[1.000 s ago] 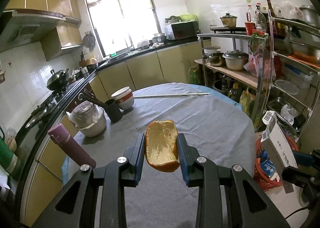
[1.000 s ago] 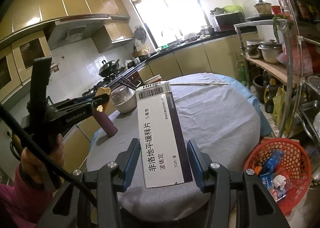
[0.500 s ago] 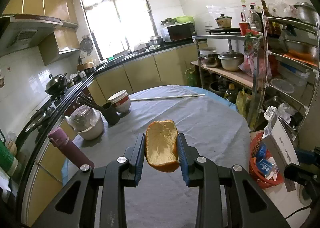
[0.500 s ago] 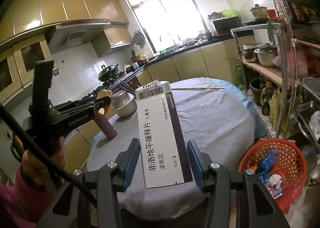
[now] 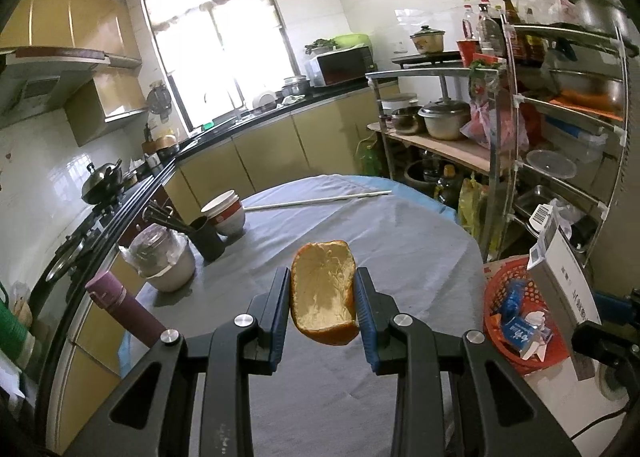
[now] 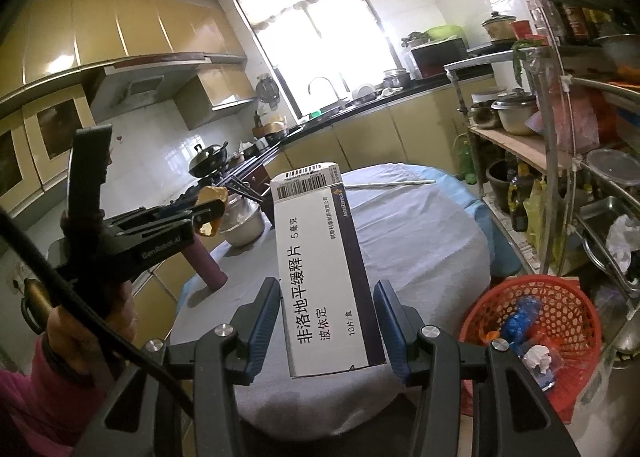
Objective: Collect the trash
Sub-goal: 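Carry the orange peel and white-purple box over the red basket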
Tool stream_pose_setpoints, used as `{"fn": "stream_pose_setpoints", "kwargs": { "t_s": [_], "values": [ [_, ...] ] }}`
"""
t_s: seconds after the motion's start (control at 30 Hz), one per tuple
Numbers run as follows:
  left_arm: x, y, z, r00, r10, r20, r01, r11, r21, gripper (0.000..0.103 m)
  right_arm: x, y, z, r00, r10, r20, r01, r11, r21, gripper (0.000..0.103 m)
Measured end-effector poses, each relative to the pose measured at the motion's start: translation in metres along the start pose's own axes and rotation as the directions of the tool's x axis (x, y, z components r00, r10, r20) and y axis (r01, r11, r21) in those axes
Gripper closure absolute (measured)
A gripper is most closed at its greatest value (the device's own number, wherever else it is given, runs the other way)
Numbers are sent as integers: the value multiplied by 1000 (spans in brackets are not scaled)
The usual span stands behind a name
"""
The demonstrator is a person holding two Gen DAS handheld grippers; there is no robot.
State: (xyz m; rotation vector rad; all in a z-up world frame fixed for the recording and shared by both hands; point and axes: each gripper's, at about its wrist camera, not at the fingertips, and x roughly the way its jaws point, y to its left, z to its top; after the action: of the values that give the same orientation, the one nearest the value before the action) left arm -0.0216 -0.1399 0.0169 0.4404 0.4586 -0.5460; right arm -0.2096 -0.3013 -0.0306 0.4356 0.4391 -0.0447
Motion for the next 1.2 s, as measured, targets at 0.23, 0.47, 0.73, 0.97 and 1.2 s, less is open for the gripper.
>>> {"fn": "stream_pose_setpoints", "kwargs": {
  "t_s": [0.23,0.47,0.73,0.97,1.2],
  "values": [
    [4,-23,9,1000,-23,3,23,999,39,70,-9,-18,-1,1000,-21,19,20,999,36,52],
    [11,-53,22,999,-54,1,54,995,84,70,-19,-45,0,998,-44,38,40,995,91,52],
    [23,-94,38,995,-101,-1,100,985,142,70,-32,-81,3,995,-83,54,74,985,154,52],
    [31,-128,49,990,-143,-5,141,970,197,70,-39,-107,5,990,-123,69,107,973,203,52],
    [38,-155,57,983,-182,-10,180,956,230,70,-46,-128,4,986,-153,69,133,962,240,52]
  ]
}}
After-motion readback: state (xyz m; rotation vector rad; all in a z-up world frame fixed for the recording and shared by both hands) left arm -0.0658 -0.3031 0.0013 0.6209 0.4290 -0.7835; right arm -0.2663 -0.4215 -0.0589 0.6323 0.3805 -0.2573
